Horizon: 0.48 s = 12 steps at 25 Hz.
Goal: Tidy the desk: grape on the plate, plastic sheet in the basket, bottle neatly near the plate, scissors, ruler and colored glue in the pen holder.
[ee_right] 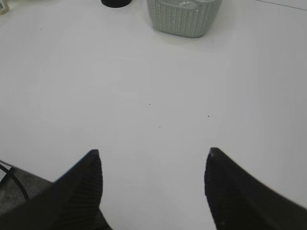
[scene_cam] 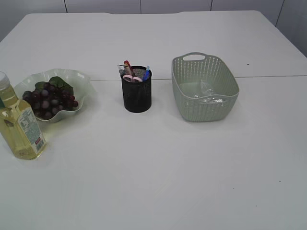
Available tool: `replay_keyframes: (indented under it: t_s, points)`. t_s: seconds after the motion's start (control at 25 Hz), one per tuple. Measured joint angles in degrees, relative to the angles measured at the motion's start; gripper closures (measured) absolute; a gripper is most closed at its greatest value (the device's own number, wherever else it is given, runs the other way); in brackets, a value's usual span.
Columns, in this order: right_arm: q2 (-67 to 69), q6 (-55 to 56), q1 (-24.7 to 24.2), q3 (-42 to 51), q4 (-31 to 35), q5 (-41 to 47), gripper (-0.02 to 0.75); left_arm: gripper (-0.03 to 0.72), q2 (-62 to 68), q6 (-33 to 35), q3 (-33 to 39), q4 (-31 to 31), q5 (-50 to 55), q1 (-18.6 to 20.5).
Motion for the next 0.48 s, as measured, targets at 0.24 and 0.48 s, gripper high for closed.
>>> replay_keyframes:
  t_s: [0.24,0.48]
  points:
    - [-2.31,0.0,-1.95,0.0,0.0,0.46,0.247,0.254,0.0,0.0,0.0,0.0,0.0,7.53]
    - [-2.4,0.0,-4.37,-0.1,0.0,0.58,0.247,0.254,0.0,0.0,0.0,0.0,0.0,16.69]
